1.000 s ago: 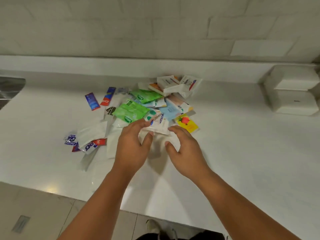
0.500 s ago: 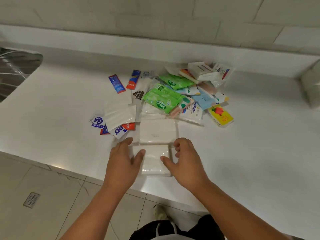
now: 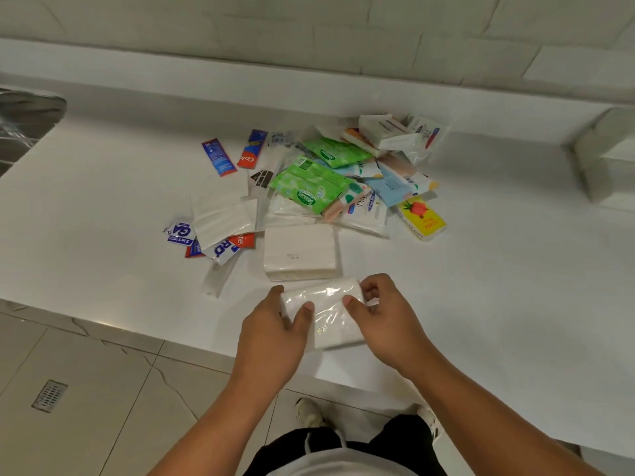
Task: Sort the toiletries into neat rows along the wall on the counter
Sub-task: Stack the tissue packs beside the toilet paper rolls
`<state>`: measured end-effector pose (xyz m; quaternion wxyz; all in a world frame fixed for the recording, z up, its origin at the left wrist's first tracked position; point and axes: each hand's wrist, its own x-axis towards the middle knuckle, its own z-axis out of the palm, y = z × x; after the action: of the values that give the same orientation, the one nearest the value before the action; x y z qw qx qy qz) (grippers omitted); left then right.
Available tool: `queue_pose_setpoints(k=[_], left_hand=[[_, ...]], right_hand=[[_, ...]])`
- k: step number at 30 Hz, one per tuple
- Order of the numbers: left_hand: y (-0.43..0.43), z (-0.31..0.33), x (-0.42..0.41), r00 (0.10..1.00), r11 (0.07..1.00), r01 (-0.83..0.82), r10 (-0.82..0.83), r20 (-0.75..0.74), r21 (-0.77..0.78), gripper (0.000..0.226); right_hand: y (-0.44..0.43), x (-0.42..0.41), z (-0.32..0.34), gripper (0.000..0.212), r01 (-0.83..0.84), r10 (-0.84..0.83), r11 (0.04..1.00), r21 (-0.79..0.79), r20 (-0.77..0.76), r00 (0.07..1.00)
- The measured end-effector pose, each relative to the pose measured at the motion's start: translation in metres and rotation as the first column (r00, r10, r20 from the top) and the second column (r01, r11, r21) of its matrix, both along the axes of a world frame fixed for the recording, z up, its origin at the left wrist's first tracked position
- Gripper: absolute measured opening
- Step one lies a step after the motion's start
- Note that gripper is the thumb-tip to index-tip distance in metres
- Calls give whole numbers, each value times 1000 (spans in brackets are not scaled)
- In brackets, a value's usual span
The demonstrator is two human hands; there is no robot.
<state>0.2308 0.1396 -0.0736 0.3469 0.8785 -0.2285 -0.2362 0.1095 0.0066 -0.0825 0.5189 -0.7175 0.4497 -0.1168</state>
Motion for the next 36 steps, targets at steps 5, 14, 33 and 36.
queue_pose_setpoints(k=[5,14,33,36], left_hand=[[-32,8,-35,992,986,113,-119,-45,-121,56],[-140,16,-95,942,891,233,-307,-139,-389,57],[-429,25,-235,937,872,213,-311,-162,-441,29],[-468,24,-248,956,895,183,-259,-139,-406,38]], right_hand=[[-25,-42,10,35,113,-126,987,117,106,986],[-103,-128,22,38,372,-452,885,279,332,828],[-351,-276,36,25,612,-615,777,146,388,687],[-386,-281,38,26,592,-561,805,37,372,739]])
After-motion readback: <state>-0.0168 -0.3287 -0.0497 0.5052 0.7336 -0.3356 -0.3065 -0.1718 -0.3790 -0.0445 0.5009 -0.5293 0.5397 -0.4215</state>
